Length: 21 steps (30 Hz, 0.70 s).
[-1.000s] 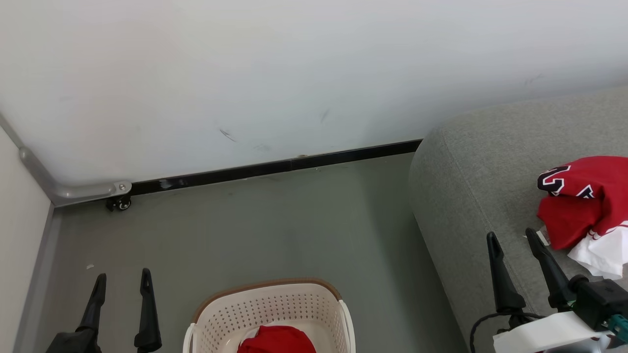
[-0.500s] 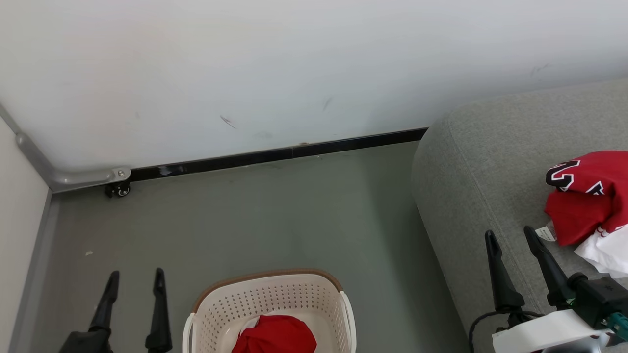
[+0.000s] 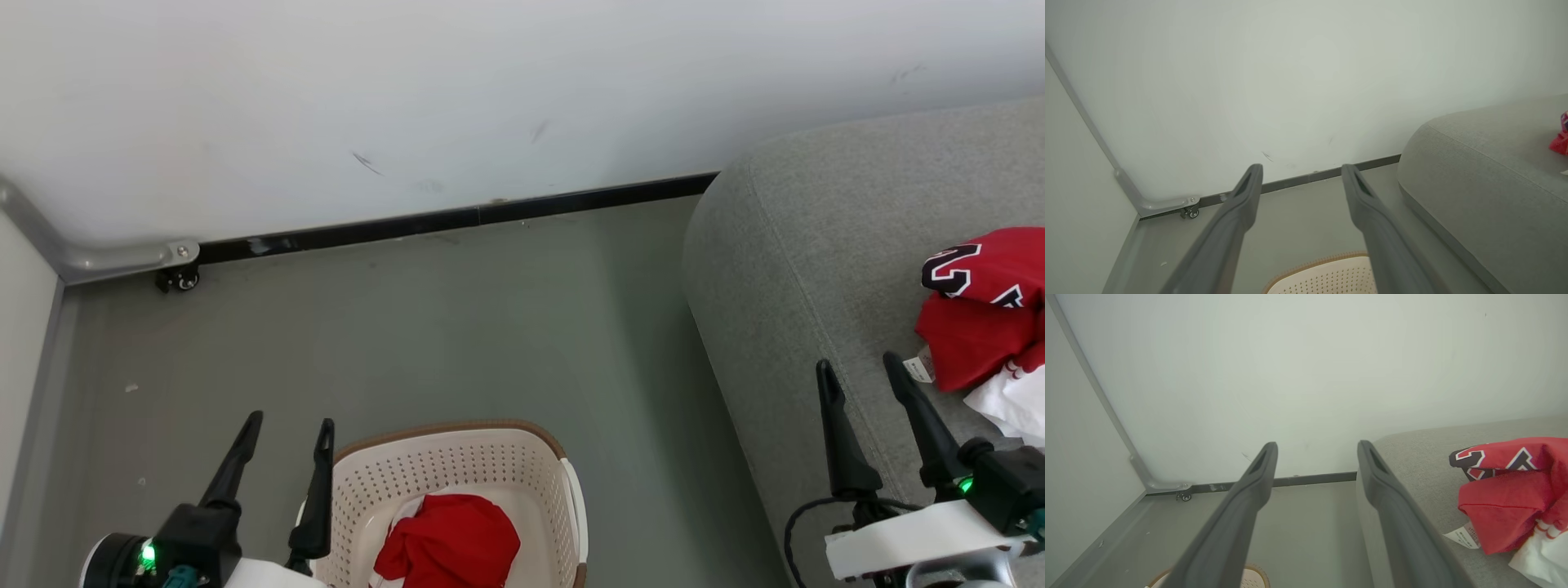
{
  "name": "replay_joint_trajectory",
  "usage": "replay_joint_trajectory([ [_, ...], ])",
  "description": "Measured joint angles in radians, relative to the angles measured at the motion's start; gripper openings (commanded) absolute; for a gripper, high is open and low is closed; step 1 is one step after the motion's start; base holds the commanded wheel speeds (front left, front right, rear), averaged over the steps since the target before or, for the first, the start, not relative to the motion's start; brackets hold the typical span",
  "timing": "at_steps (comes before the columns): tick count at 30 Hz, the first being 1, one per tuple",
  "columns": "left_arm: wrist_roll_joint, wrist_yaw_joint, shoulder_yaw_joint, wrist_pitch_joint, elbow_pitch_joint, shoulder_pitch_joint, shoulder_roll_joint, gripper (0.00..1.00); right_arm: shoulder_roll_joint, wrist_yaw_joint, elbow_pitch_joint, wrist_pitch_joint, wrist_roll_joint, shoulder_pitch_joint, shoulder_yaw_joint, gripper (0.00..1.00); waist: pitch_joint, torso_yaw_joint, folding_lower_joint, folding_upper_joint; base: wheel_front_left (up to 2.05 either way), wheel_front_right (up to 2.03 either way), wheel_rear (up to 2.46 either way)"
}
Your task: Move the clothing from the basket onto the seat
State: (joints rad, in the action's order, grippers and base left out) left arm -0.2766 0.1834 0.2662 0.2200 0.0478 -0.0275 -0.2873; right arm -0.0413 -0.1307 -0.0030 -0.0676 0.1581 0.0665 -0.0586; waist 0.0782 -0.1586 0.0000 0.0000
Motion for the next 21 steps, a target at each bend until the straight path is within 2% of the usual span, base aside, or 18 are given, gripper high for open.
replay_joint_trajectory([
  [12, 0.027, -0.067, 0.075, -0.049, 0.137, 0.087, -0.005, 1.0, 0.0, 0.0, -0.035, -0.02, 0.0, -0.034, -0.028, 1.0, 0.088, -0.018, 0.0, 0.0, 0.0, 0.0, 0.0],
  [21, 0.049, -0.095, 0.103, -0.062, 0.221, 0.139, -0.015, 1.0, 0.0, 0.0, -0.058, -0.031, 0.0, -0.073, -0.031, 1.0, 0.145, -0.031, 0.0, 0.0, 0.0, 0.0, 0.0],
])
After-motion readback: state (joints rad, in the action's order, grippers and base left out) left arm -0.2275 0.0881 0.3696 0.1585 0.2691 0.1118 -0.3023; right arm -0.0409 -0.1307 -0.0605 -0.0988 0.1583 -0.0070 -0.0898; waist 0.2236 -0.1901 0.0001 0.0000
